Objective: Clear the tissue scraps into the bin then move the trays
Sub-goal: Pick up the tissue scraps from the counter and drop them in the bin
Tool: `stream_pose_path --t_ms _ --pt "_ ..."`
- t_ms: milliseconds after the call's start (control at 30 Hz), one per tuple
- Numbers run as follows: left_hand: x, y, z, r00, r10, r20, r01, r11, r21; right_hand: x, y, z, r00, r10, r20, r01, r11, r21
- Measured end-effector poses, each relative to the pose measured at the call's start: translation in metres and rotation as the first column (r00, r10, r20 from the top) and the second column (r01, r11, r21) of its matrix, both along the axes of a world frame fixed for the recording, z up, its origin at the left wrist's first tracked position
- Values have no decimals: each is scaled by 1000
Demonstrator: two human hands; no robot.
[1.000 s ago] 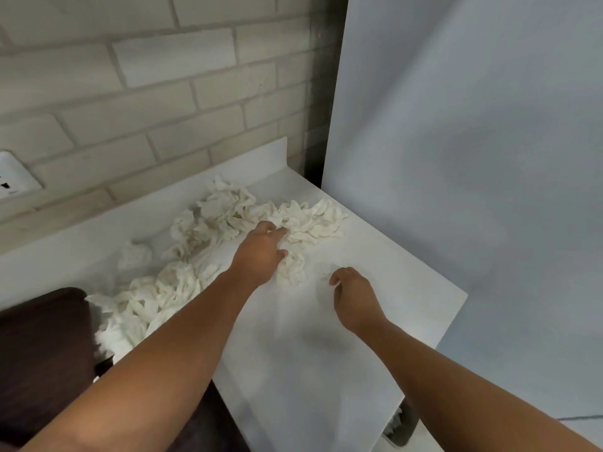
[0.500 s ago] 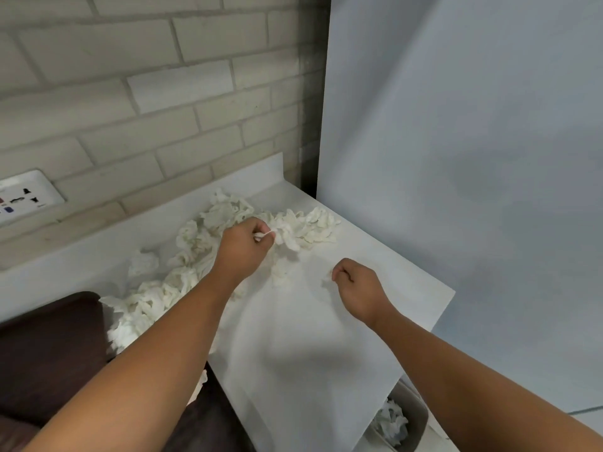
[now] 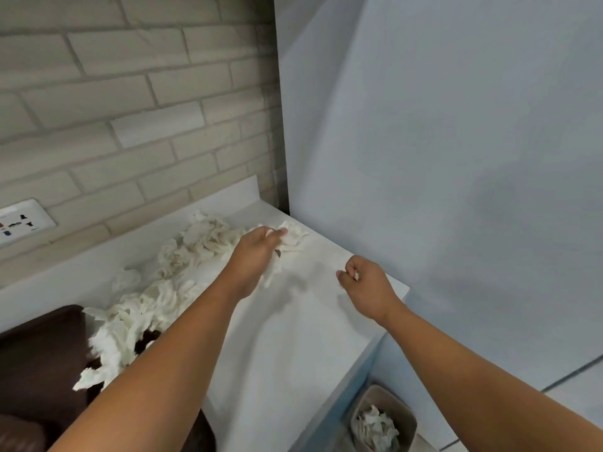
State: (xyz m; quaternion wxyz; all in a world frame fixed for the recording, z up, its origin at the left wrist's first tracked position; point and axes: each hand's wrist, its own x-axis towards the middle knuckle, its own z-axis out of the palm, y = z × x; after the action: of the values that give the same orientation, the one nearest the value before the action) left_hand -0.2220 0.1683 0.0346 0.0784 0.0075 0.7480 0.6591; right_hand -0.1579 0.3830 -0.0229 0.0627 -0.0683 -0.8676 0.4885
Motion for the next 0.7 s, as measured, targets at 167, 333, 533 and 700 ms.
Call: stream_pose_path --t_ms 167,333,533,700 --pt "39 71 -14 988 -154 -22 148 973 -178 38 63 2 999 -27 39 31 993 -110" --pt "77 147 -41 975 -206 80 218 955 -202 79 128 -11 993 -94 74 103 986 -129" --pt "120 217 -89 948 -254 194 282 950 -132 119 188 -58 968 -106 227 176 933 -315" --pt "141 250 -151 884 -183 429 265 954 -139 143 208 -112 926 -116 360 246 907 -341"
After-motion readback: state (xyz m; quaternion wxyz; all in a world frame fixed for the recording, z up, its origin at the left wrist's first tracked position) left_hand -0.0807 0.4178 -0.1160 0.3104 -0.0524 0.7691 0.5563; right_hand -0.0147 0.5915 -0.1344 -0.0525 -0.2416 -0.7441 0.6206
